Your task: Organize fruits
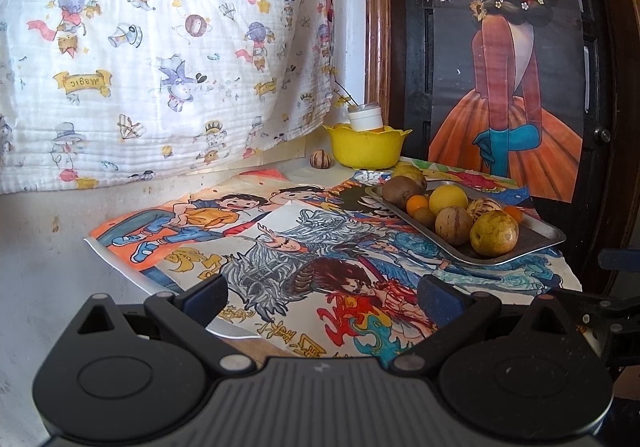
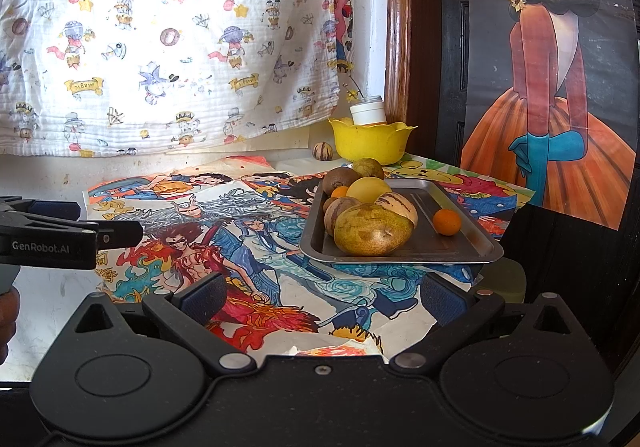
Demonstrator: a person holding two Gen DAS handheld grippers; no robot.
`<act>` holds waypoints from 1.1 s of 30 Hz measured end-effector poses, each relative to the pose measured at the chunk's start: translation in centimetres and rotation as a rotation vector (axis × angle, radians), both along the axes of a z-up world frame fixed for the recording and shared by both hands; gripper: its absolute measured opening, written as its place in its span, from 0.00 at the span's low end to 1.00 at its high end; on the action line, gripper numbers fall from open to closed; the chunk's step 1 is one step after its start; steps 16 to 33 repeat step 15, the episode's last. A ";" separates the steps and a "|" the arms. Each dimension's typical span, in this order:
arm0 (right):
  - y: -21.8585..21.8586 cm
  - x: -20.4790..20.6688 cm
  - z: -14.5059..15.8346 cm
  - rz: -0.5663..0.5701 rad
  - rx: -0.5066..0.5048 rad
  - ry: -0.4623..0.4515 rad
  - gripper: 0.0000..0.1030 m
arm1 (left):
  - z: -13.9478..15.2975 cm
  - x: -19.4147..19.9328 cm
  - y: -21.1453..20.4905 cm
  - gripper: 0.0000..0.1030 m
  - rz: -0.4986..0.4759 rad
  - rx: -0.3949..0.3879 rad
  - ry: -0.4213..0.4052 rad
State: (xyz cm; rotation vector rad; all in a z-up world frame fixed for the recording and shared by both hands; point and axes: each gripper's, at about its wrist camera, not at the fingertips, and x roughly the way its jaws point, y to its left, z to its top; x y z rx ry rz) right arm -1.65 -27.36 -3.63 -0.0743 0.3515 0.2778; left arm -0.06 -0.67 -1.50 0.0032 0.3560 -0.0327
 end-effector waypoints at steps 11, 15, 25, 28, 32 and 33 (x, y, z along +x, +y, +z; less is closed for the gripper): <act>0.0 0.0 0.0 0.000 0.000 0.000 0.99 | 0.0 -0.1 0.1 1.00 0.006 -0.005 -0.004; 0.1 0.0 0.0 0.000 0.000 0.000 0.99 | 0.0 0.0 0.1 1.00 0.006 -0.005 -0.005; 0.1 0.0 0.0 0.000 0.000 0.000 0.99 | 0.0 0.0 0.1 1.00 0.006 -0.005 -0.005; 0.1 0.0 0.0 0.000 0.000 0.000 0.99 | 0.0 0.0 0.1 1.00 0.006 -0.005 -0.005; 0.1 0.0 0.0 0.000 0.000 0.000 0.99 | 0.0 0.0 0.1 1.00 0.006 -0.005 -0.005; 0.1 0.0 0.0 0.000 0.000 0.000 0.99 | 0.0 0.0 0.1 1.00 0.006 -0.005 -0.005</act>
